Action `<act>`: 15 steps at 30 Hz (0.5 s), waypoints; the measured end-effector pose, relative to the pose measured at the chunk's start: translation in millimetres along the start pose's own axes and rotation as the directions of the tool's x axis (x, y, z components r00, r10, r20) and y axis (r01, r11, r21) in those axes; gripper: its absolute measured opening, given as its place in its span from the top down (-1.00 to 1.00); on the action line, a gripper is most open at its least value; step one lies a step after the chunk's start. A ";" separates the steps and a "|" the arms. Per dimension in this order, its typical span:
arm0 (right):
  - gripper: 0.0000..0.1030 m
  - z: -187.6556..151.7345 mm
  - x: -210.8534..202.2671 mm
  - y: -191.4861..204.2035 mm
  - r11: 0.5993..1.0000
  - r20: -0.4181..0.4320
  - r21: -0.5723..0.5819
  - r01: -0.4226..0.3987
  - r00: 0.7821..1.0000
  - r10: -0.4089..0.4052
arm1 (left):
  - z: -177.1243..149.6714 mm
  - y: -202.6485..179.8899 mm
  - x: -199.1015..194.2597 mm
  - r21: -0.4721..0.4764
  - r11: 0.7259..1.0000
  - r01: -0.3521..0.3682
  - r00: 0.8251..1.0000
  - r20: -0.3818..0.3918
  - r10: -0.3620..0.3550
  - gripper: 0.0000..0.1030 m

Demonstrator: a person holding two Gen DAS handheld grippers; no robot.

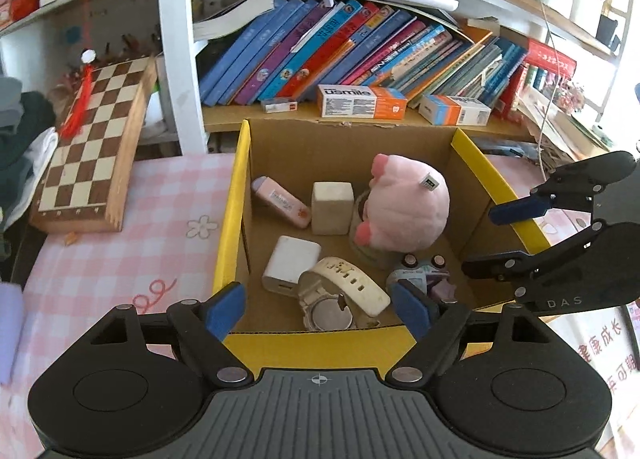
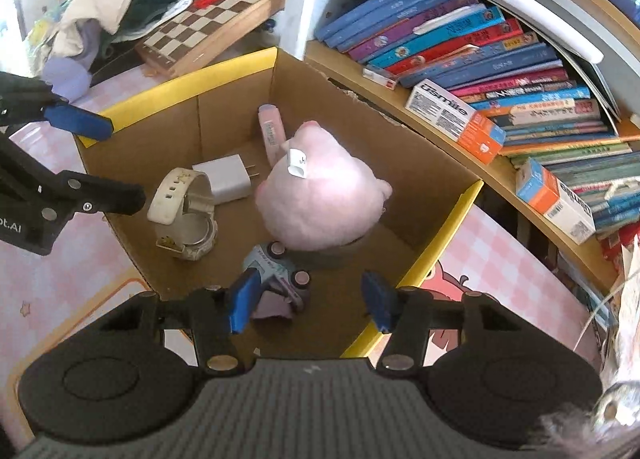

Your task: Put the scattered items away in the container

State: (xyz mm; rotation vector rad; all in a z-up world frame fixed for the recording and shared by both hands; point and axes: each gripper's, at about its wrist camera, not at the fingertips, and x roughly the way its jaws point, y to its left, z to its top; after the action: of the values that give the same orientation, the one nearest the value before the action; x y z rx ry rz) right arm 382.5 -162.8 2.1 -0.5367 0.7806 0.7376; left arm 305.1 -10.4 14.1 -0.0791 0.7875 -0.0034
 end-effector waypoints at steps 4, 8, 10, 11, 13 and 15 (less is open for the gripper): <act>-0.02 -1.7 -0.5 -5.1 0.998 0.000 -0.050 -0.029 1.000 0.030 | -2.7 -4.8 -3.3 -0.016 1.000 -0.004 1.000 -0.002 0.004 -0.60; -0.02 -3.7 0.2 -9.5 0.996 0.012 -0.077 -0.048 0.999 0.049 | -2.6 -5.6 -4.7 -0.031 1.000 0.000 1.000 -0.005 0.000 -0.60; -0.02 -4.0 0.4 -10.2 0.995 0.014 -0.086 -0.054 0.998 0.055 | -3.2 -6.0 -5.3 -0.038 0.999 0.000 1.000 -0.004 0.000 -0.60; -0.03 -4.3 0.4 -10.6 0.994 0.016 -0.089 -0.057 0.998 0.058 | -3.6 -6.3 -5.7 -0.042 0.999 0.000 1.000 -0.004 0.000 -0.60; -0.05 -6.0 -0.1 -11.5 0.994 0.026 -0.093 -0.064 0.997 0.067 | -5.2 -6.9 -6.3 -0.045 0.999 -0.004 1.000 0.004 0.004 -0.61; -0.05 -7.2 -1.0 -11.8 0.994 0.036 -0.091 -0.063 0.997 0.066 | -5.8 -7.0 -6.6 -0.043 0.999 -0.007 1.000 0.013 0.007 -0.63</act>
State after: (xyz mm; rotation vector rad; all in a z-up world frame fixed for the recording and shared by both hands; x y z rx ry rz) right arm 387.9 -175.4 0.4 -0.5782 0.7335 0.8437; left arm 296.6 -17.6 15.2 -0.1173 0.7748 0.0207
